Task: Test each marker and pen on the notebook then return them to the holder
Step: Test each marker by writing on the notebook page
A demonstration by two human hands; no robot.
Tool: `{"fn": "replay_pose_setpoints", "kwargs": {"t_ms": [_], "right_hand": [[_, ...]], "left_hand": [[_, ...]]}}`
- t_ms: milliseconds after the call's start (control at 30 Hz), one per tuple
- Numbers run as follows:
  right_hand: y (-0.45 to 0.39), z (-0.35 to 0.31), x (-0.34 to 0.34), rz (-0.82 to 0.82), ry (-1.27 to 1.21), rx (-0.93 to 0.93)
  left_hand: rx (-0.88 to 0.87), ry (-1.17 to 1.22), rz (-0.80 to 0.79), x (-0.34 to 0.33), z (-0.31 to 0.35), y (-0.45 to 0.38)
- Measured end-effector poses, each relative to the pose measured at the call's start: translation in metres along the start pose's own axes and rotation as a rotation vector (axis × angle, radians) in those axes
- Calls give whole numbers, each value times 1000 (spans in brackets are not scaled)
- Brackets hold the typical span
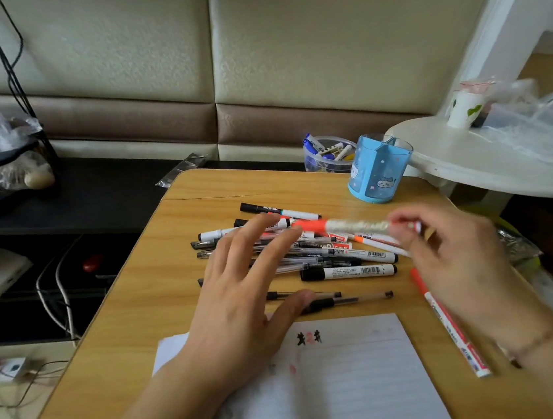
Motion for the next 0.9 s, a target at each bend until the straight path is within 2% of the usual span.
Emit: {"fn": "replay_pose_setpoints", "kwargs": {"t_ms": [67,133,200,267,367,500,633,900], "right_hand": [[23,-31,1,-31,-235,-6],[37,-44,-1,9,-431,-90],[49,-42,-14,52,-712,-251],[56,-40,-34,-15,-907,-358],[61,-43,-59,-185,-949,-355],[64,-48,-63,-254,-909,-215],[62,-53,-56,-269,-892,-130],[62,-54,-50,-297,-826,-36]], "left_hand": [[-41,-43,-21,0,5,-2],[-92,-23,-77,-2,8,-3],[-80,96,-153,-8,7,0],[-48,200,-218,-15,8,3],[-78,244,-340,-24,18,7],[-91,238,-427,-25,19,9],[-134,316,-413,-20,25,7],[-108,410,-448,-21,28,9]]}}
Point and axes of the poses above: each hand's wrist, its own y-axis away from the middle knuckle, its own x-axis out of the back of the hand, z = x × y, the point moved 7 cm from there along -y, towards the middle knuckle, and after that the axes turned 4 degrees about y, right-handed, at the moved point
